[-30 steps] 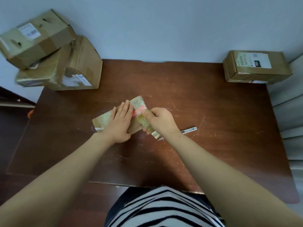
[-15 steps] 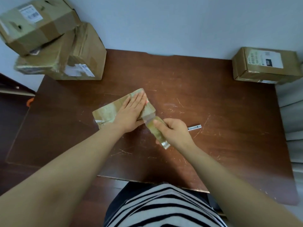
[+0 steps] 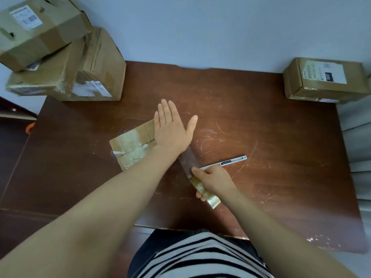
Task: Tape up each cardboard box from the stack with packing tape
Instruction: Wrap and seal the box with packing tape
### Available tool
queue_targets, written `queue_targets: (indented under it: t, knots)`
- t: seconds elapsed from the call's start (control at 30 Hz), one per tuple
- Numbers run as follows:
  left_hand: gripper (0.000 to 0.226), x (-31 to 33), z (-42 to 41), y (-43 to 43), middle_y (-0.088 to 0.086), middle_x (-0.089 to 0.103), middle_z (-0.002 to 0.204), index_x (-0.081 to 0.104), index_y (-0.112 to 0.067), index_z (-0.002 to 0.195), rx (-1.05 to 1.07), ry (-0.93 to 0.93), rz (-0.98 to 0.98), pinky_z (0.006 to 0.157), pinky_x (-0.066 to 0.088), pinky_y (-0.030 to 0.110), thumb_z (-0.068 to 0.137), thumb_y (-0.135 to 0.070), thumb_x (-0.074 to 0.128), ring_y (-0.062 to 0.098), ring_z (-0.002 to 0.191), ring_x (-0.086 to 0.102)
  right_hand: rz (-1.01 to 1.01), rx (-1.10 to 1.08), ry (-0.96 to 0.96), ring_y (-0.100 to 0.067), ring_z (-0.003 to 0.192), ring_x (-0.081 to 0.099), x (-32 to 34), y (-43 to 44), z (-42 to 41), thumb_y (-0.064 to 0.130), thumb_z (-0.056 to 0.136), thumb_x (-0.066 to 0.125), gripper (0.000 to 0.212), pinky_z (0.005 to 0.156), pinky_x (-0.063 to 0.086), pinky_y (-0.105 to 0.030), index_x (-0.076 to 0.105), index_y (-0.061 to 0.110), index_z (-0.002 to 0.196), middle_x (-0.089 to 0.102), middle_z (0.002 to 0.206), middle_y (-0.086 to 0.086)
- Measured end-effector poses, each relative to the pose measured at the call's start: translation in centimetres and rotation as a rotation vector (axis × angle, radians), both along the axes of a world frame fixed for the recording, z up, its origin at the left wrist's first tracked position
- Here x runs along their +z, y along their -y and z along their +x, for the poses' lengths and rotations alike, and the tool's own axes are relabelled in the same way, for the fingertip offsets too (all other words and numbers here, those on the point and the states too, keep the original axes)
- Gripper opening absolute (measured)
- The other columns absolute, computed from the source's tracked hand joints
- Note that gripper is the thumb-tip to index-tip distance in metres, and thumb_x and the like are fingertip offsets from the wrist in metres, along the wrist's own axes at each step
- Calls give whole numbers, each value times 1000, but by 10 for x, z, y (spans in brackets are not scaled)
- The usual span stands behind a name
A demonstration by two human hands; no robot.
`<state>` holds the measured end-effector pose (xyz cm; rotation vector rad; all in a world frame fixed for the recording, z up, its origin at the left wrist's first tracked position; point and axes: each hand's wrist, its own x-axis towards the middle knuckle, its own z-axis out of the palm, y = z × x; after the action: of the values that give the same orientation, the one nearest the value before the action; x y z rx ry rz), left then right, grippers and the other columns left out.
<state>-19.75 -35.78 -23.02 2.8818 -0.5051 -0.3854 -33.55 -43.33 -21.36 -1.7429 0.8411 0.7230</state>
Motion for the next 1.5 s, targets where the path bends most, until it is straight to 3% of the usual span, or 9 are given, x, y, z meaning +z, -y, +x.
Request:
queue_targets:
  t: [0.3,0.63,0.73,0.87,1.07,1.17,1.23,1.33,1.5]
  knots:
    - [83,-20,-15,0,23,-1,158,1,3,150,-146,196,82,120,-1,42,97,-59,17,33,148,0,42,-70,42,-24,50,64,-4,0,-1,41,96,50,47,73,59,-41,64,-3,91,68,57,-11]
    - [108,12,5,-16,17,-27,155,-15,-7,150,-200,-275,-29,116,-13,43,82,-42,61,28,143,-26,100,-81,64,-28,51,63,-5,-1,-4,34,94,54,37,72,57,-44,64,-2,92,66,54,-11]
    - [134,19,12,-57,17,-35,151,-26,-13,147,-241,-242,228,113,-16,50,68,-48,77,29,140,-33,129,-80,89,-28,48,61,-1,-1,-8,30,94,55,39,66,55,-42,63,-8,92,64,51,-11]
    - [135,19,15,-95,12,5,156,-16,-23,151,-169,-205,277,118,7,50,61,-62,77,32,145,5,186,-105,126,-23,42,57,22,3,-16,23,93,57,28,52,50,-30,62,-3,86,64,54,-14]
    - [98,55,37,-116,-10,56,131,42,-32,144,-74,-907,-81,106,41,35,58,-51,86,12,117,55,272,-143,337,-24,50,59,81,7,-16,13,94,52,19,53,50,-29,65,0,86,66,61,-16]
    - [70,59,30,-114,-10,61,125,49,-29,140,-15,-743,-246,100,43,25,76,-30,79,11,117,57,240,-106,349,-21,52,62,80,-3,1,18,96,53,21,54,52,-27,64,4,85,69,64,-14]
    - [85,59,16,-103,-3,40,149,23,-24,152,-114,-515,-195,110,30,25,83,-21,72,12,134,38,229,-104,357,-21,52,62,73,-9,12,19,97,52,23,57,53,-30,64,4,85,69,64,-13]
    - [125,50,-6,-86,4,0,161,-14,-17,152,-353,-186,92,119,-5,40,71,-46,76,18,148,1,244,-125,380,-23,57,63,65,-14,22,22,98,50,24,62,54,-33,65,5,89,70,69,-15]
    - [99,26,-8,-79,6,28,149,-5,-11,153,-303,95,131,108,23,35,87,-45,62,25,134,29,146,-123,354,-19,54,63,48,-15,19,24,100,46,32,60,55,-33,64,3,85,70,63,-10]
